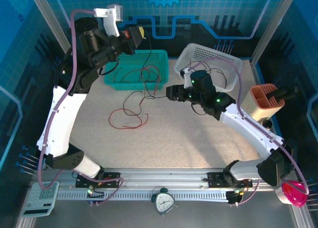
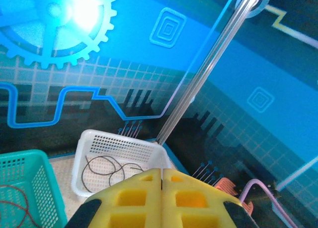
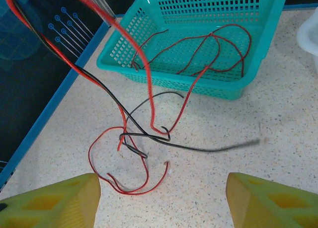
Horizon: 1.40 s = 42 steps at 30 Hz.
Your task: Untangle the cables
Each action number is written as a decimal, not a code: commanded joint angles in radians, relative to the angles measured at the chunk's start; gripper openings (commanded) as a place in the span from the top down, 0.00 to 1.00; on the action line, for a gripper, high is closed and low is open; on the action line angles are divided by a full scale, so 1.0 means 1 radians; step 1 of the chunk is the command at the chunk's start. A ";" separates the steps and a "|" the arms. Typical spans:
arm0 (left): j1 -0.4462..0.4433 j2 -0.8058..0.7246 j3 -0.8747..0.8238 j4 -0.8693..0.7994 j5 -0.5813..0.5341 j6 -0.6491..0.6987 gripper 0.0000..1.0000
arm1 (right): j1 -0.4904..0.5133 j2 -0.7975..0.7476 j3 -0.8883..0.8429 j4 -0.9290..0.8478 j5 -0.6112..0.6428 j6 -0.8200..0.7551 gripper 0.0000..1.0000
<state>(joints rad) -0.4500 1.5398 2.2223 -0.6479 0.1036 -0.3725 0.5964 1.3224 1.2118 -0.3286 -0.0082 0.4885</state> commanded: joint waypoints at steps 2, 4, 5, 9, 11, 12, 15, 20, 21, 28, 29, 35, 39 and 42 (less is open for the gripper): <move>-0.009 0.037 0.053 0.020 0.051 -0.039 1.00 | -0.016 -0.020 0.026 0.009 -0.014 -0.023 0.31; -0.009 0.045 0.068 0.024 0.059 -0.045 1.00 | -0.020 -0.020 0.023 0.022 -0.034 -0.030 0.28; -0.009 0.047 0.075 0.027 0.063 -0.048 1.00 | -0.020 -0.020 0.023 0.029 -0.043 -0.035 0.27; -0.009 0.066 0.115 0.032 0.087 -0.070 1.00 | -0.023 -0.013 0.032 0.068 -0.083 -0.060 0.25; -0.010 0.075 0.139 0.030 0.100 -0.083 1.00 | -0.025 -0.003 0.042 0.084 -0.094 -0.072 0.25; -0.010 0.079 0.152 0.030 0.106 -0.089 1.00 | -0.026 0.003 0.051 0.088 -0.098 -0.079 0.24; -0.015 0.085 0.180 0.034 0.120 -0.104 1.00 | -0.032 0.025 0.083 0.094 -0.093 -0.092 0.24; -0.025 0.083 0.209 0.045 0.141 -0.126 1.00 | -0.063 0.073 0.139 0.103 -0.118 -0.100 0.24; -0.027 0.082 0.215 0.046 0.145 -0.130 1.00 | -0.065 0.087 0.158 0.102 -0.128 -0.104 0.24; -0.042 0.054 0.223 0.061 0.157 -0.144 1.00 | -0.066 0.146 0.227 0.121 -0.206 -0.110 0.24; -0.043 0.051 0.223 0.060 0.157 -0.144 1.00 | -0.067 0.150 0.230 0.123 -0.209 -0.109 0.24; -0.051 0.039 0.216 0.062 0.163 -0.150 1.00 | -0.066 0.166 0.240 0.144 -0.233 -0.094 0.27; -0.054 0.033 0.214 0.062 0.161 -0.145 1.00 | -0.064 0.173 0.243 0.148 -0.253 -0.094 0.41; -0.054 0.026 0.202 0.062 0.152 -0.138 1.00 | -0.065 0.168 0.233 0.146 -0.250 -0.094 0.65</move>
<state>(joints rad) -0.4942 1.5993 2.4153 -0.6224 0.2428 -0.4995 0.5358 1.4845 1.4216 -0.2077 -0.2379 0.3969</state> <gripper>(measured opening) 0.051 0.419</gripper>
